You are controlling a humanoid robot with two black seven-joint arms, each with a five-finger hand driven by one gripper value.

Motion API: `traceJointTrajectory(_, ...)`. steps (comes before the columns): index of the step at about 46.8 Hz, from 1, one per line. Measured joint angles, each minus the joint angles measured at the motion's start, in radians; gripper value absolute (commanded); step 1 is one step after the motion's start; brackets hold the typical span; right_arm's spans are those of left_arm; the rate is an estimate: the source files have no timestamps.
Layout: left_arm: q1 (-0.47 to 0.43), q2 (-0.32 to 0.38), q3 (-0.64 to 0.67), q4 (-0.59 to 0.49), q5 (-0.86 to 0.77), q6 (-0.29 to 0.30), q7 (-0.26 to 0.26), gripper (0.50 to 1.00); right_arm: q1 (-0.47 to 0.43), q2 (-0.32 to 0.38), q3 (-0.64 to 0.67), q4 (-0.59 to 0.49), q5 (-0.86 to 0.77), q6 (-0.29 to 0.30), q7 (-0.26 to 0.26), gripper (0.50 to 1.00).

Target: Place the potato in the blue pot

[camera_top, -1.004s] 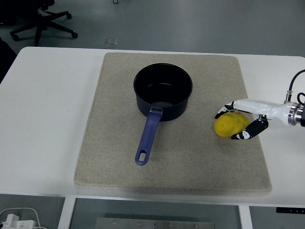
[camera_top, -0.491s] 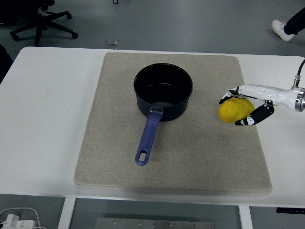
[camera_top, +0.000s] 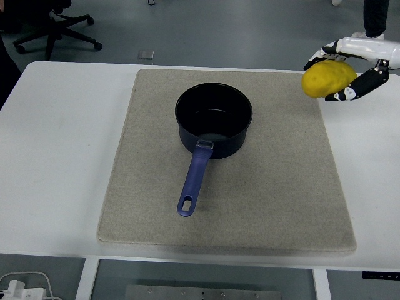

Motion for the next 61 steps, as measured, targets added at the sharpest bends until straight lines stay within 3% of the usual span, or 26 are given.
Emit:
traceJointTrajectory(10, 0.000, 0.000, 0.000, 0.000, 0.000, 0.000, 0.000, 0.994, 0.082, 0.023, -0.004, -0.047, 0.017, 0.029, 0.000, 0.500)
traceJointTrajectory(25, 0.000, 0.000, 0.000, 0.000, 0.000, 0.000, 0.000, 0.994, 0.115, 0.163, -0.013, -0.075, 0.018, 0.037, -0.010, 0.500)
traceJointTrajectory(34, 0.000, 0.000, 0.000, 0.000, 0.000, 0.000, 0.000, 0.994, 0.125, 0.315, -0.015, -0.105, 0.017, 0.037, -0.012, 0.500)
traceJointTrajectory(49, 0.000, 0.000, 0.000, 0.000, 0.000, 0.000, 0.000, 0.994, 0.112, 0.614, -0.035, -0.319, 0.017, 0.038, -0.011, 0.500)
traceJointTrajectory(54, 0.000, 0.000, 0.000, 0.000, 0.000, 0.000, 0.000, 0.994, 0.105, 0.677, -0.051, -0.360, 0.017, 0.038, -0.009, 0.500)
traceJointTrajectory(61, 0.000, 0.000, 0.000, 0.000, 0.000, 0.000, 0.000, 0.994, 0.067, 0.706, -0.053, -0.394, 0.015, 0.036, -0.009, 0.500)
